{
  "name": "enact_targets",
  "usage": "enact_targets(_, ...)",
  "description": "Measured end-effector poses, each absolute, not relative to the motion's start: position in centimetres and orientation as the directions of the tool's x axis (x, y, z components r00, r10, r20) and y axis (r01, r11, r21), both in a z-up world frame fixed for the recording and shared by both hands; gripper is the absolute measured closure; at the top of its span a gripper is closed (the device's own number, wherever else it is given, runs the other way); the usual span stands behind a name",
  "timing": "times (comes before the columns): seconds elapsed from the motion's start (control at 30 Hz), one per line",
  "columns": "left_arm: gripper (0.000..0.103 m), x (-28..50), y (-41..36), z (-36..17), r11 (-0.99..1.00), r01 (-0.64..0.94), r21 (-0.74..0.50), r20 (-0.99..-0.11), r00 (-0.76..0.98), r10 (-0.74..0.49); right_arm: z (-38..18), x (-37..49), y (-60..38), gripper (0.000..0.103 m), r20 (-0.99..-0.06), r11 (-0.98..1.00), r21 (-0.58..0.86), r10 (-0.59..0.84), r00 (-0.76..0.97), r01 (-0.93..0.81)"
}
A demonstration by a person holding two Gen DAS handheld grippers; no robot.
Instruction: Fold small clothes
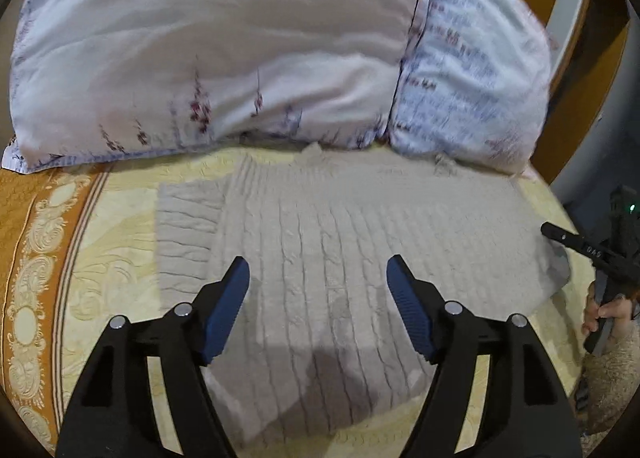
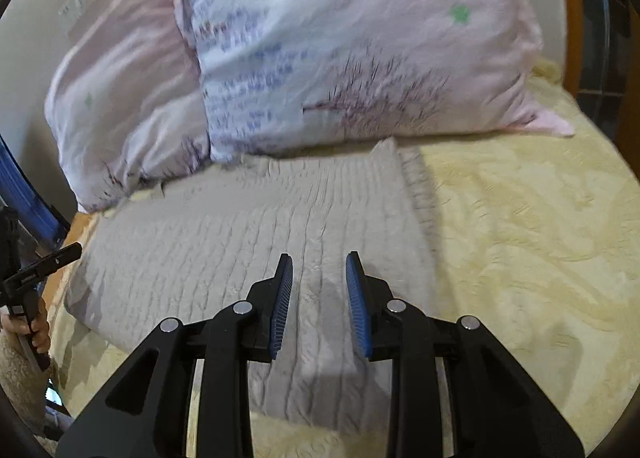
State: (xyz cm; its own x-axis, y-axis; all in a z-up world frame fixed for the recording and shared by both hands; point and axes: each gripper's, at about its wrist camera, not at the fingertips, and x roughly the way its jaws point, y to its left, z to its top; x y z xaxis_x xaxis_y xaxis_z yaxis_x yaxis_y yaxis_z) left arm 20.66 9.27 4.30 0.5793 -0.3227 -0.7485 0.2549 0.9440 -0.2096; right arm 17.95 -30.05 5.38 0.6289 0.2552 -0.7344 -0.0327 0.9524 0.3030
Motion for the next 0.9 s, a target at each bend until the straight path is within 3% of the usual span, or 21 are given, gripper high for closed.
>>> enact_targets(0.1, 0.032, 21.4, 9.2, 2.7, 0.955, 0.216, -0.204, -0.787, 0.544, -0.291, 3.6, 19.2, -30.0, 0.07, -0.784, 0.96, 0.281, 0.227, 0.578, 0.003)
enact_targets(0.33, 0.031, 21.1, 9.8, 1.9, 0.96, 0.198, -0.199, -0.792, 0.544, -0.277, 3.4, 19.4, -29.4, 0.067, -0.798, 0.969, 0.244, 0.183, 0.574, 0.03)
enact_targets(0.37, 0.031, 20.9, 10.0, 2.1, 0.957, 0.196, -0.215, -0.79, 0.541, -0.288, 3.6, 19.3, -29.0, 0.064, -0.805, 0.975, 0.218, 0.158, 0.572, 0.038)
enact_targets(0.43, 0.031, 20.6, 11.4, 2.7, 0.942, 0.181, -0.281, -0.772, 0.541, -0.334, 4.2, 19.3, -28.0, 0.034, -0.805, 0.98, 0.196, 0.139, 0.576, 0.037)
enact_targets(0.47, 0.03, 20.5, 12.0, 2.9, 0.934, 0.172, -0.312, -0.761, 0.543, -0.354, 4.6, 19.2, -27.3, 0.03, -0.796, 0.981, 0.193, 0.143, 0.588, 0.023)
enact_targets(0.57, 0.02, 20.3, 14.9, 3.5, 0.918, 0.088, -0.387, -0.732, 0.575, -0.364, 5.6, 19.2, -24.8, 0.026, -0.773, 0.989, 0.146, 0.135, 0.62, -0.034)
enact_targets(0.7, 0.02, 20.5, 17.0, 3.2, 0.934, 0.018, -0.357, -0.757, 0.58, -0.3, 5.7, 20.4, -21.7, 0.024, -0.771, 0.987, 0.144, 0.157, 0.617, -0.071)
enact_targets(0.9, 0.02, 21.1, 19.2, 2.4, 0.91, -0.042, -0.413, -0.761, 0.565, -0.32, 4.8, 22.0, -19.2, 0.024, -0.784, 0.984, 0.157, 0.172, 0.596, -0.078)
